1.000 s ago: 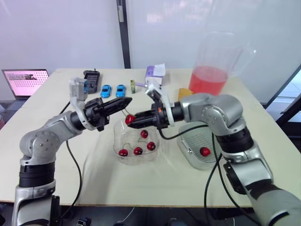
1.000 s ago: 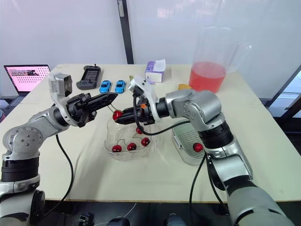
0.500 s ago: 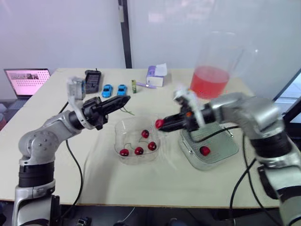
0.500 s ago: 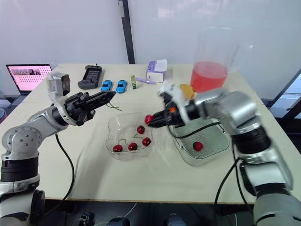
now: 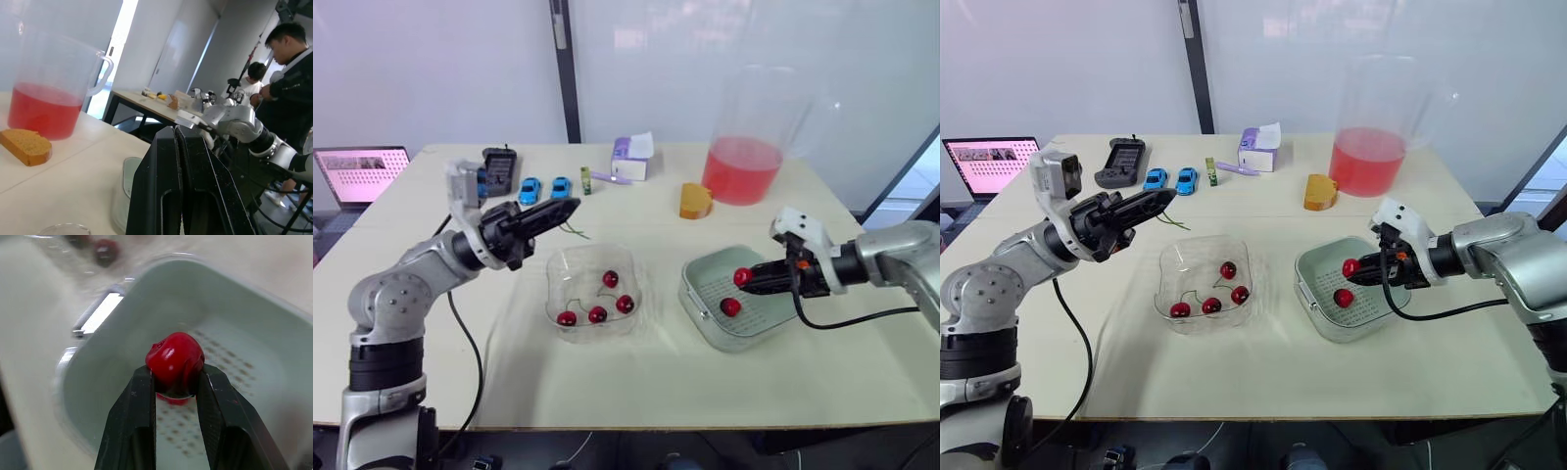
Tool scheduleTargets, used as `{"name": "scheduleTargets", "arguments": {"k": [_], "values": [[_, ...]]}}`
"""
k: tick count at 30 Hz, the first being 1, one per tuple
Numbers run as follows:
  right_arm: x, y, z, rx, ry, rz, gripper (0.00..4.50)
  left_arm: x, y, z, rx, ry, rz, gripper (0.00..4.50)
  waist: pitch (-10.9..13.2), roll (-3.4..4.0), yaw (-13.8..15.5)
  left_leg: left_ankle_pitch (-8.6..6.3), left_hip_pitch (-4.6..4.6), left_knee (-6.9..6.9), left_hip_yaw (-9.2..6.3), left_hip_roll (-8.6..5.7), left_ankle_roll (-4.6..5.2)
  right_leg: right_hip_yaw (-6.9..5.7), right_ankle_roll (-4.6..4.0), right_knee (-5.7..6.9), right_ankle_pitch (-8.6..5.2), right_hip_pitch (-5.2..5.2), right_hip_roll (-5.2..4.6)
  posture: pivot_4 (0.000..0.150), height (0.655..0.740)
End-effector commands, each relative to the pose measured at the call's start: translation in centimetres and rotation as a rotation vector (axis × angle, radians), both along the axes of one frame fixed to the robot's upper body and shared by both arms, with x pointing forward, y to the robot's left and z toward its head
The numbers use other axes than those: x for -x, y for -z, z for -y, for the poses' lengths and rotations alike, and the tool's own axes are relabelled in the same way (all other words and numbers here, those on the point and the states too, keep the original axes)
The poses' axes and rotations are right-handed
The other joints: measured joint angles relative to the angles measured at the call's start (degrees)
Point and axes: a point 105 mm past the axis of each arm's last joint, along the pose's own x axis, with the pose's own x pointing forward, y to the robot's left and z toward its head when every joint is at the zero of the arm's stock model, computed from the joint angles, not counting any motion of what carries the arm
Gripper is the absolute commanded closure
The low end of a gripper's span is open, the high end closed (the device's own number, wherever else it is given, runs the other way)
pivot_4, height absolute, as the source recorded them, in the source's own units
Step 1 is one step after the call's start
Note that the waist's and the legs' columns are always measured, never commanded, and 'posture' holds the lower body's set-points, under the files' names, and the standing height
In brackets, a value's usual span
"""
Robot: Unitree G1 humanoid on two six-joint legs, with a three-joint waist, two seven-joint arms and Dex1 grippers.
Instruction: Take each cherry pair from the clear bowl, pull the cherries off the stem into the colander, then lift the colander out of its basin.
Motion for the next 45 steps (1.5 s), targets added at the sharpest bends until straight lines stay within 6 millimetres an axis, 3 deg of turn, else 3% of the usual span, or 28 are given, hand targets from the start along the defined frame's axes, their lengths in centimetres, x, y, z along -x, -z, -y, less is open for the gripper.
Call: {"name": "scheduleTargets", "arguments": {"k": [1,5,11,14,19,26,31,34,41,45], "values": [[-0.2,-1.0,0.7,-0.019,0.033,0.037,2.07,0.5,-1.0,0.1,-0.004,0.015,0.049,4.50,0.00,0.00,0.23,0.00,0.00,0.00,0.00,0.00,0.00,0.00,0.00,0.00,0.00,-0.01,0.00,0.150,0.7400],[-0.3,-2.2,1.0,-0.061,0.037,0.054,0.06,0.6,-1.0,-0.1,-0.011,0.011,0.047,4.50,0.00,0.00,0.27,0.00,-0.02,0.00,0.00,0.00,0.00,-0.01,0.00,-0.02,0.00,0.00,-0.01,0.150,0.7400],[0.1,-5.6,0.4,-0.155,-0.010,0.125,0.02,0.7,-1.0,-1.2,-0.016,-0.057,0.041,4.50,0.01,0.02,-0.05,0.00,0.00,-0.01,0.00,0.01,0.00,-0.01,0.00,-0.01,0.00,0.00,0.01,0.150,0.7400],[1.7,-7.6,-0.7,-0.256,-0.119,0.173,0.02,0.2,-0.3,-3.1,-0.022,-0.159,-0.025,4.50,0.01,0.02,0.05,0.00,0.00,-0.04,-0.01,0.02,0.00,-0.01,0.00,-0.02,0.00,-0.01,0.02,0.150,0.7400],[3.4,-7.6,-1.5,-0.285,-0.227,0.194,0.02,0.3,1.2,-5.8,-0.065,-0.316,-0.085,4.50,0.00,0.01,0.13,0.00,0.00,-0.01,-0.02,0.02,0.00,-0.03,0.00,-0.02,0.00,0.03,0.00,0.150,0.7400],[5.3,-9.4,-2.9,-0.401,-0.347,0.326,0.02,1.5,5.9,-14.1,-0.082,-0.764,-0.248,4.50,0.02,0.03,0.11,0.00,0.05,-0.11,-0.02,0.05,0.00,-0.02,0.00,0.01,0.00,0.00,0.03,0.150,0.7400],[6.1,-8.8,-3.9,-0.439,-0.384,0.363,0.02,1.3,10.0,-18.8,-0.104,-1.014,-0.391,4.50,-0.01,-0.01,0.61,0.00,0.06,-0.01,-0.02,0.01,0.00,-0.05,0.00,-0.02,0.00,0.14,-0.03,0.150,0.7400],[5.9,-8.5,-4.3,-0.447,-0.376,0.365,0.00,0.7,11.5,-20.5,-0.108,-1.112,-0.436,3.50,-0.01,-0.01,0.60,0.00,0.06,-0.01,-0.02,0.01,0.00,-0.05,-0.01,-0.02,0.00,0.12,-0.02,0.150,0.7400],[5.6,-7.4,-4.7,-0.430,-0.377,0.349,0.00,-0.5,11.4,-22.0,-0.072,-1.224,-0.419,0.07,-0.02,-0.03,0.48,0.00,0.06,-0.02,-0.02,0.01,0.00,-0.06,-0.01,-0.02,0.00,0.12,-0.02,0.150,0.7400],[5.7,-7.3,-4.5,-0.448,-0.383,0.345,0.00,0.1,10.8,-22.9,-0.043,-1.312,-0.390,0.03,-0.02,-0.03,0.16,0.00,0.07,-0.02,-0.02,0.02,0.00,-0.05,0.00,-0.01,0.00,0.12,-0.03,0.150,0.7400]]}}
